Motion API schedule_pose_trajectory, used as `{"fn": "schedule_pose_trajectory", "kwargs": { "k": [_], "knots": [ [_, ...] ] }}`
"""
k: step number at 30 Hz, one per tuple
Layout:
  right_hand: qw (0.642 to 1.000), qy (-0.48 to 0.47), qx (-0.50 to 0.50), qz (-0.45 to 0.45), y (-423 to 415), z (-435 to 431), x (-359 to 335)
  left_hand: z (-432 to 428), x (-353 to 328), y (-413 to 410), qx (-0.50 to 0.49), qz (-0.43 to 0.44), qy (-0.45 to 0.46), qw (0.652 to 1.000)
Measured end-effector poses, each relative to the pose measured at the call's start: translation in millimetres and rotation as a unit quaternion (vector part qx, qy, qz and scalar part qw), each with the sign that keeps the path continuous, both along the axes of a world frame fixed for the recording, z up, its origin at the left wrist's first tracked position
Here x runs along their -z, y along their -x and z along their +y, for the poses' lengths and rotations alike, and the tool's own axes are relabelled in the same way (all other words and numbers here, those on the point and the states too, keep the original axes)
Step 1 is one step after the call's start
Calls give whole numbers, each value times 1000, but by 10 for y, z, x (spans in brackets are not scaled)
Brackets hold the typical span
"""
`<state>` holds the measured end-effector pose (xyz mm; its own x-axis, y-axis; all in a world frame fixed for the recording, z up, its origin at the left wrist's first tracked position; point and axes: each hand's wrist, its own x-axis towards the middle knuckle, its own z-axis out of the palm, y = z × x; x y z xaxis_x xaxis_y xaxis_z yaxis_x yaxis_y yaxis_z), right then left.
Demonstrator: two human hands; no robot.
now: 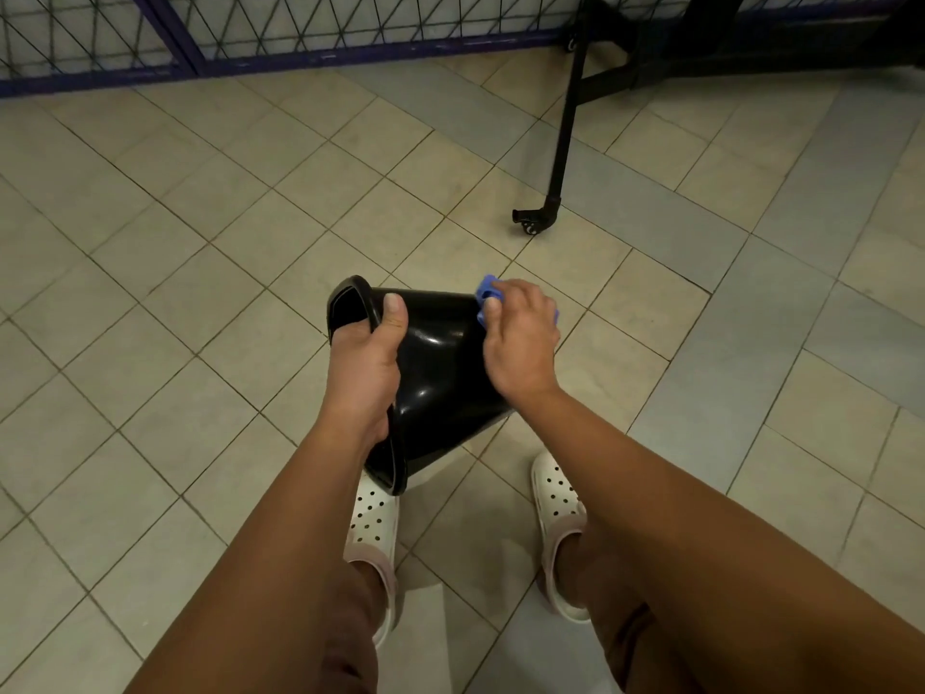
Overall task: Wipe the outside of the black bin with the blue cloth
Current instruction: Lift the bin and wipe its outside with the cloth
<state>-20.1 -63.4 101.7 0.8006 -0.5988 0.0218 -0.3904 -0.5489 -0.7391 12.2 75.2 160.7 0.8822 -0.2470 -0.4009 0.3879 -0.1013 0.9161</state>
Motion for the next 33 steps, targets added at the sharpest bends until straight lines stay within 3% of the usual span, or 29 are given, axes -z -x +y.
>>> {"fn": "schedule_pose_trajectory", "kwargs": {
  "k": [3, 9, 15, 18, 22, 26, 33],
  "knots": [
    [999, -1, 40, 36, 40, 12, 20, -2, -22, -21, -4, 12, -15, 1000],
    [996, 18, -67, -47, -13, 245, -218, -34, -6, -35, 28, 6, -12, 1000],
    [999, -25, 17, 20, -18, -67, -41, -2, -45, -17, 5, -15, -18, 1000],
    [999, -22, 49, -9, 26, 64, -32, 7, -69, -44, 2, -6, -25, 1000],
    [996, 12, -50, -78, 70, 306, -136, 31, -79, -116, 8, 22, -3, 1000],
    [991, 38, -104, -71, -33, 134, -186, 66, -116, -100, 10, 7, -3, 1000],
    [994, 16, 75, 78, -3, -194, 48, 40, -159, -38, -29, 22, -6, 999]
  ]
}}
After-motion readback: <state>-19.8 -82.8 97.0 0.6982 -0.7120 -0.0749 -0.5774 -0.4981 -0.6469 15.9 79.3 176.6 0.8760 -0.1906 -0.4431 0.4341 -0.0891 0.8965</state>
